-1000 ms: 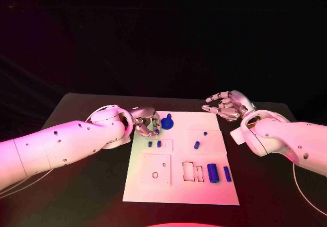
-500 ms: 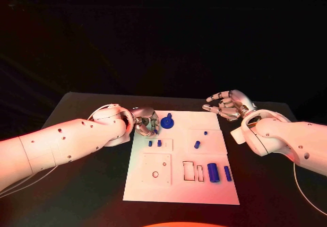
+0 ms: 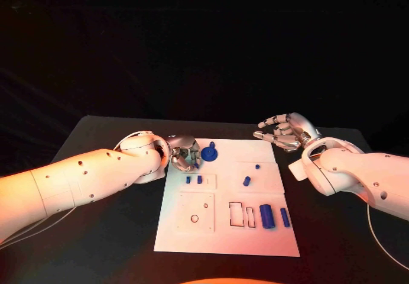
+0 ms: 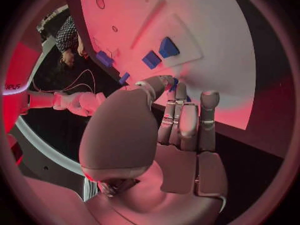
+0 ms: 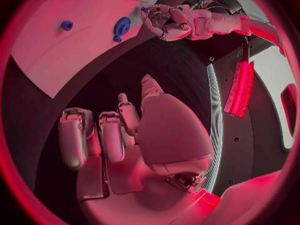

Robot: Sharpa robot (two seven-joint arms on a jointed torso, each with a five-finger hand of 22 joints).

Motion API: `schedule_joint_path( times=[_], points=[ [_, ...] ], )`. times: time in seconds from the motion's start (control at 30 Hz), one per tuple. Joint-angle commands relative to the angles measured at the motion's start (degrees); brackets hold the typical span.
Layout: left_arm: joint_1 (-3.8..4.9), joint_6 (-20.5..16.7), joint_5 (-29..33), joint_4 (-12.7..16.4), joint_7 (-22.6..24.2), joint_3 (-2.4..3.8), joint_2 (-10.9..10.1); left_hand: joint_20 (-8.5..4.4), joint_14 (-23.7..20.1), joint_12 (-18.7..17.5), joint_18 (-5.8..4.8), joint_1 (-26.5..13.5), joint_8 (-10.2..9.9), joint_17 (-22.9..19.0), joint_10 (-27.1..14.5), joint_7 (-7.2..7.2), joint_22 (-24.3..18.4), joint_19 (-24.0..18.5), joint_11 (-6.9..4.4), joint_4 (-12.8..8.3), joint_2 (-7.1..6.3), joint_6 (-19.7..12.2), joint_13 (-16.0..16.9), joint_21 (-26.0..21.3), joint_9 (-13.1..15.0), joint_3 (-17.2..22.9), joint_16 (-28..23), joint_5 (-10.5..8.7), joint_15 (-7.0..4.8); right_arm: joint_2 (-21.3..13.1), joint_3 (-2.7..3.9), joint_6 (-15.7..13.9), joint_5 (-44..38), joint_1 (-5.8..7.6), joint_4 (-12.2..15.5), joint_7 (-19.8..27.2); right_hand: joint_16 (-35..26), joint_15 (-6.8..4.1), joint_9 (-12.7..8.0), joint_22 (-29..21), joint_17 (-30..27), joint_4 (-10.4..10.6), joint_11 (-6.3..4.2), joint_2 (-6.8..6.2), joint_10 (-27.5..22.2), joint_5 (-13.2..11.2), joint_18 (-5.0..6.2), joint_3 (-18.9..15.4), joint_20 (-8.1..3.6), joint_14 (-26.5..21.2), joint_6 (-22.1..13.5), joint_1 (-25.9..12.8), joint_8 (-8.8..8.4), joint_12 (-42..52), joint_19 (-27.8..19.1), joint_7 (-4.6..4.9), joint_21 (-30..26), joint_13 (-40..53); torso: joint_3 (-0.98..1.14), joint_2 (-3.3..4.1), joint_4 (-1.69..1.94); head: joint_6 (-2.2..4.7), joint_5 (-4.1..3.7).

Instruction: Assemble the parts on the task board

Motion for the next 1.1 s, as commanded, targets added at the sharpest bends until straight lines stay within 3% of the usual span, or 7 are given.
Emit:
schedule_joint_path(
  times=[0.03, 0.8, 1.1],
  points=[
    [-0.06, 0.9, 0.0, -0.2, 0.3, -0.06, 0.4, 0.04, 0.2, -0.3, -0.44, -0.6, -0.1, 0.0, 0.3, 0.03, 0.0, 0.2, 0.03, -0.1, 0.1, 0.3, -0.1, 0.3, 0.1, -0.1, 0.2, -0.32, -0.02, 0.1, 0.01, 0.6, -0.3, -0.03, 0.1, 0.6, -0.3, -0.46, 0.0, 12.9, 6.2, -0.1, -0.11, 0.66, 0.1, 0.4, 0.7, -0.1, -0.5, 3.8, -0.4, 0.1, 0.21, 0.3, 3.2, -0.11, 0.0, 0.1, 0.01, 0.0, 0.02, 0.0, -0.01],
    [-0.1, 3.5, -0.7, -0.6, -1.2, -0.39, 0.8, 0.02, 0.8, 0.0, -0.55, -0.5, -0.2, 1.0, 1.0, -0.12, 0.6, 0.7, -0.26, -0.5, 0.06, 0.8, 0.2, 0.6, 0.3, -0.4, 0.7, -0.67, -0.19, 0.0, 0.01, 0.6, -0.3, -0.03, 0.0, 0.7, -0.3, -0.46, 0.0, 12.9, 6.2, -0.1, -0.11, 0.66, 0.1, 0.4, 0.7, -0.1, -0.5, 3.8, -0.4, 0.1, 0.21, 0.3, 3.2, -0.11, 0.0, 0.1, 0.0, 0.0, 0.06, -0.17, -0.09],
    [-0.1, 2.6, -0.6, -0.5, -0.9, -0.41, 0.7, 0.14, 0.4, 0.5, -0.49, -1.1, -1.8, 0.5, -0.5, 0.25, 0.2, 0.2, 0.13, -0.7, -0.35, -1.3, 0.9, 0.2, 0.1, -0.7, 0.8, -0.69, 0.09, 0.0, 0.01, 0.6, -0.3, -0.03, 0.0, 0.6, -0.3, -0.46, 0.0, 12.9, 6.2, -0.1, -0.11, 0.66, 0.1, 0.4, 0.7, -0.1, -0.5, 3.8, -0.4, 0.1, 0.21, 0.3, 3.2, -0.11, 0.0, 0.1, -0.02, -0.02, 0.06, -0.17, -0.07]
  ],
)
